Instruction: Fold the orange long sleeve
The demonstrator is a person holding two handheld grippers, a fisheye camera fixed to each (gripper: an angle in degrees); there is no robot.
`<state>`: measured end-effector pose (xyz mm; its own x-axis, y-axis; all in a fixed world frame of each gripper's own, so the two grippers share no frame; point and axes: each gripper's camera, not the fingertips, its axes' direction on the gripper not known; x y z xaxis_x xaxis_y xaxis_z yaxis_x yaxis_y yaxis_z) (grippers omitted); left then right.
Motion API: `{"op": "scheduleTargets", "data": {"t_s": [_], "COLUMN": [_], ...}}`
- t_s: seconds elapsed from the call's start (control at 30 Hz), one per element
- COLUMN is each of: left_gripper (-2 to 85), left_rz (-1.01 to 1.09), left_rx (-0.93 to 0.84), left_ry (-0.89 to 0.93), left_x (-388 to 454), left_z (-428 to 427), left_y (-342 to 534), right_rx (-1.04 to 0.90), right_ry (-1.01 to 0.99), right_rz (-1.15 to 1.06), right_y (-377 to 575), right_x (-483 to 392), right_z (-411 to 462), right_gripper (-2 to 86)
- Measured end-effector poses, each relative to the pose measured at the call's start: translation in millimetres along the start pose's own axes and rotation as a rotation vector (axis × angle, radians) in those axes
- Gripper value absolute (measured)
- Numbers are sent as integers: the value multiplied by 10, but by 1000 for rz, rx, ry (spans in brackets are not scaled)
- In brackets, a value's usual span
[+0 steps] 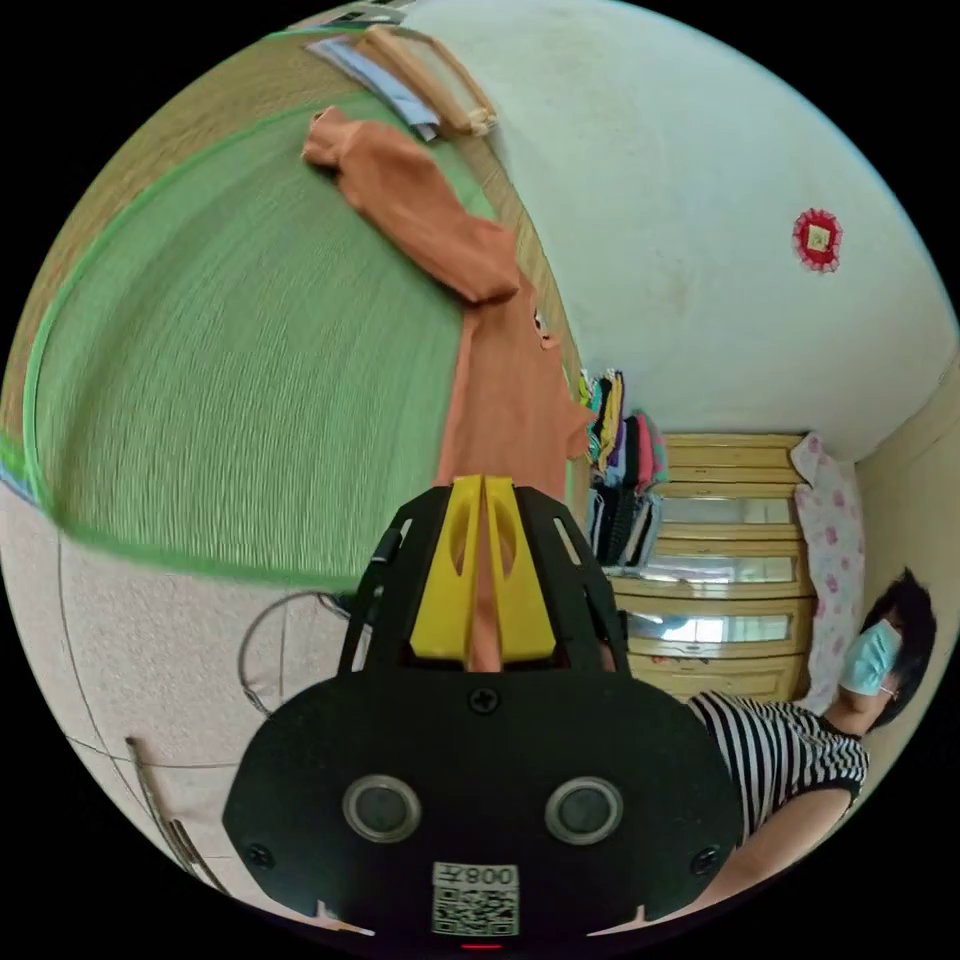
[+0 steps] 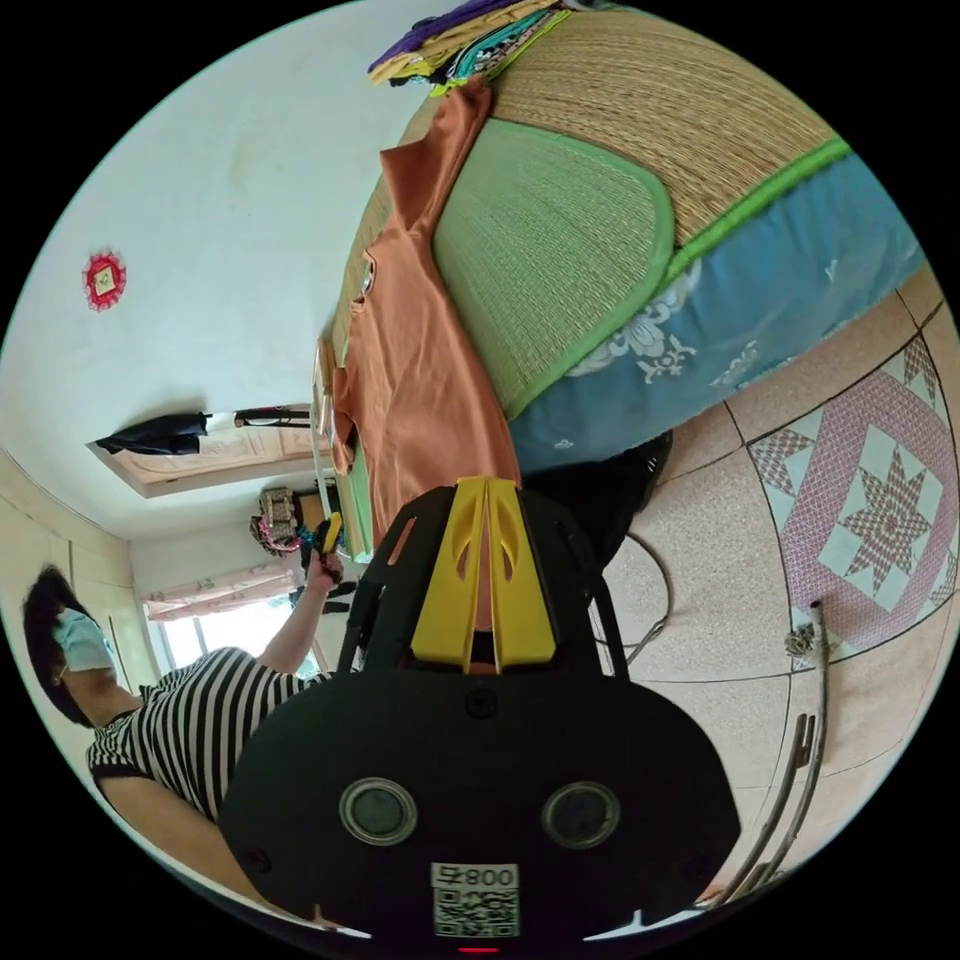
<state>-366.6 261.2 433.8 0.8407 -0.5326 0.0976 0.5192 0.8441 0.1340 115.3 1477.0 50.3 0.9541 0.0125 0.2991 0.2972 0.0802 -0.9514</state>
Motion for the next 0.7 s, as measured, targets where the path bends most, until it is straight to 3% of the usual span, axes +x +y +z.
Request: {"op": "scheduleTargets", "data": {"t_s": [0.33, 0.5, 0.7], "left_gripper": [3, 2, 1], "left_rz": [64, -4, -85], "left_rx": [79, 6, 120], "left_ry": [-424, -631, -705], "left_x": [794, 716, 733], "left_z": [-4, -158, -865], "left_y": [-1683, -1974, -2062], "right_rx": [-7, 29, 143], "right_ry": [85, 155, 283], "right_rz": [-116, -161, -257], "right_y": [-1163, -1767, -2663], "right_x": [-666, -930, -1429], "right_z": [418, 567, 650], "right_gripper": [0, -1, -1]}}
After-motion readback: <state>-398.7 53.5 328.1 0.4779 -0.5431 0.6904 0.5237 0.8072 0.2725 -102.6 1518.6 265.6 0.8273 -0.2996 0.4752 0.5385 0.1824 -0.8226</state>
